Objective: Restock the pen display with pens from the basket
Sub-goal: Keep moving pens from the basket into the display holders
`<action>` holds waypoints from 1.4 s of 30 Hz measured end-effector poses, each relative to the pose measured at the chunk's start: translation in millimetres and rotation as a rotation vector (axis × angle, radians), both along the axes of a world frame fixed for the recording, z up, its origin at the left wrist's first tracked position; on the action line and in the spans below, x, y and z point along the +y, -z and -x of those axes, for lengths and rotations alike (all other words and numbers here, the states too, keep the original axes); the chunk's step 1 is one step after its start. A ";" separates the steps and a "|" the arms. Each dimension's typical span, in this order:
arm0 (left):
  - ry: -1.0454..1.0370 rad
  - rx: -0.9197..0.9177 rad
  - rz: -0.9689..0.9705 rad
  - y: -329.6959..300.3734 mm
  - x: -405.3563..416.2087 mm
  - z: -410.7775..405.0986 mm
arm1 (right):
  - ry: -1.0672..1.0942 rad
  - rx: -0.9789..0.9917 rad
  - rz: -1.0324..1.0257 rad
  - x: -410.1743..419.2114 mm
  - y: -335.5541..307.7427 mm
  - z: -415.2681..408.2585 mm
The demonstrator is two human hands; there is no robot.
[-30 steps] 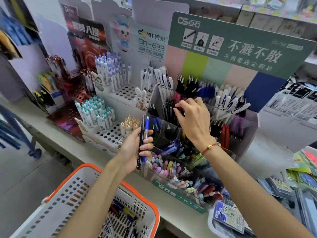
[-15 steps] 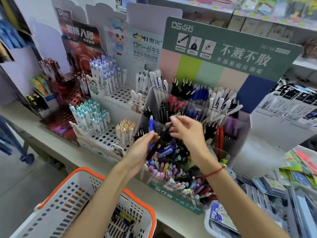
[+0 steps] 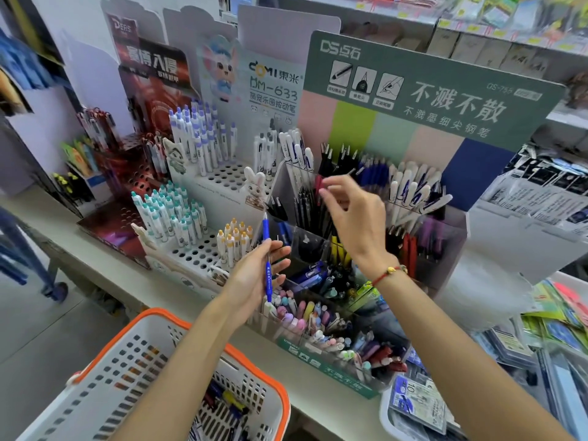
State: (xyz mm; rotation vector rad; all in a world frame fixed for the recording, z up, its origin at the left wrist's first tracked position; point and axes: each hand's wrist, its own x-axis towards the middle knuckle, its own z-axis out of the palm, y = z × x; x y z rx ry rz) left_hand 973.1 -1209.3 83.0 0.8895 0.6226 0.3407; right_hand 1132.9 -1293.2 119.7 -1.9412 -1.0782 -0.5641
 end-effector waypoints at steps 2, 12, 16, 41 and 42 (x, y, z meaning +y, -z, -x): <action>0.008 -0.002 -0.014 -1.6 -0.2 -0.2 | 0.017 -0.034 0.130 3.7 10.7 -1.5; 0.099 -0.040 -0.114 -1.5 7.4 3.7 | 0.005 0.087 0.143 -8.0 5.4 -3.8; 0.182 -0.087 -0.127 1.2 5.1 1.3 | -0.028 0.420 -0.065 -27.7 -3.1 13.1; 0.361 0.072 -0.320 -6.1 -10.9 0.1 | -0.208 1.026 -0.220 -62.2 -4.4 45.5; 0.352 0.059 -0.328 -5.3 -10.9 -0.6 | -0.196 0.976 -0.255 -65.8 -5.1 44.8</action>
